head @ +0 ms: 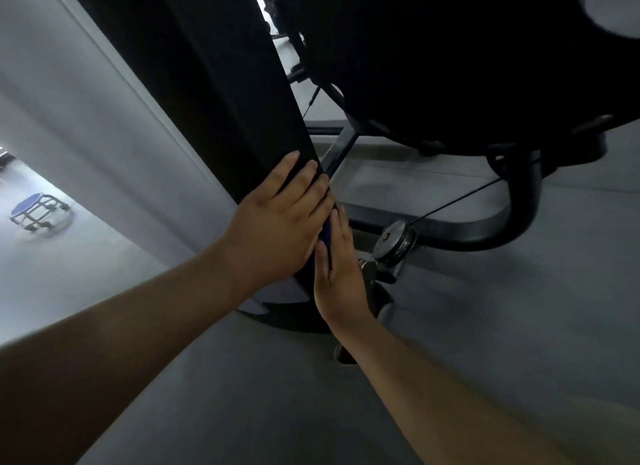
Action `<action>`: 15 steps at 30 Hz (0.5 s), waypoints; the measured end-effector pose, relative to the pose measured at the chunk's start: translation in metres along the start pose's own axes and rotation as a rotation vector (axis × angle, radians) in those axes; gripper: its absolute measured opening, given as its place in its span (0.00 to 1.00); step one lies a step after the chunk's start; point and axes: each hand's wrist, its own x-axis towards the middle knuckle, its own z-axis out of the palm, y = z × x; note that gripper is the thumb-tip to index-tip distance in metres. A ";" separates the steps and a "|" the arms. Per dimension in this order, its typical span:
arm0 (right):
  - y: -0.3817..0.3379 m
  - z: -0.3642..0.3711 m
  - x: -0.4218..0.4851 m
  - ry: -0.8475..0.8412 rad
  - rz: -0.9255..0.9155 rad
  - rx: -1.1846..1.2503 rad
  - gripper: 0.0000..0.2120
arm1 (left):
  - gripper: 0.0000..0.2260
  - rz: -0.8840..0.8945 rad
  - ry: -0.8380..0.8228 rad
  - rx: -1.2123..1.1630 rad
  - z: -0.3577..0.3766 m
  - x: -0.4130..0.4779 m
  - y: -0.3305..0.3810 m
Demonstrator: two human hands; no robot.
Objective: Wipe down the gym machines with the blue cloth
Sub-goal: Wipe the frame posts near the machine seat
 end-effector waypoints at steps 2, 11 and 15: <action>0.022 0.003 -0.007 0.014 0.033 0.001 0.28 | 0.26 0.056 -0.028 0.004 0.004 0.001 0.009; 0.023 0.017 -0.012 0.081 0.087 0.030 0.27 | 0.25 0.123 -0.045 0.038 0.021 -0.005 0.021; 0.067 0.015 -0.022 0.125 0.211 0.064 0.26 | 0.25 0.101 -0.050 0.057 0.020 -0.006 0.025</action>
